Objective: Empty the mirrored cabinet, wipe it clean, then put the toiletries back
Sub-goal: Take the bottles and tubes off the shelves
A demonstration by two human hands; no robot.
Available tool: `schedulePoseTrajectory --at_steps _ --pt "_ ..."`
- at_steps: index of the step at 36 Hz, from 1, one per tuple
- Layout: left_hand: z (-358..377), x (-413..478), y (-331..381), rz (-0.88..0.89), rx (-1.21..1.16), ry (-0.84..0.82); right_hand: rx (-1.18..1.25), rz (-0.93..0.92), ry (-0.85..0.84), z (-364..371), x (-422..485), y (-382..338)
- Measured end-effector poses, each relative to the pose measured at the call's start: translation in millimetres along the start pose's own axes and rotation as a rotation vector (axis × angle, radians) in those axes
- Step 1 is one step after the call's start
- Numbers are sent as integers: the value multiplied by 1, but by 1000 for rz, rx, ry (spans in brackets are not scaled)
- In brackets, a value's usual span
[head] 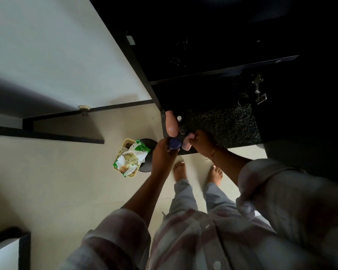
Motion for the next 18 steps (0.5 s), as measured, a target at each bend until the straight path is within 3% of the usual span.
schedulePoseTrajectory --at_steps 18 --pt "3 -4 0 4 19 -32 63 -12 116 -9 -4 2"
Point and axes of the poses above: each hand's wrist, its own x-axis towards the middle knuckle, its own z-axis out of the palm, y = z × x, the point moved 8 cm from there along x, towards the middle knuckle, and after that the axes turned 14 degrees about -x, right-handed, at the moved point
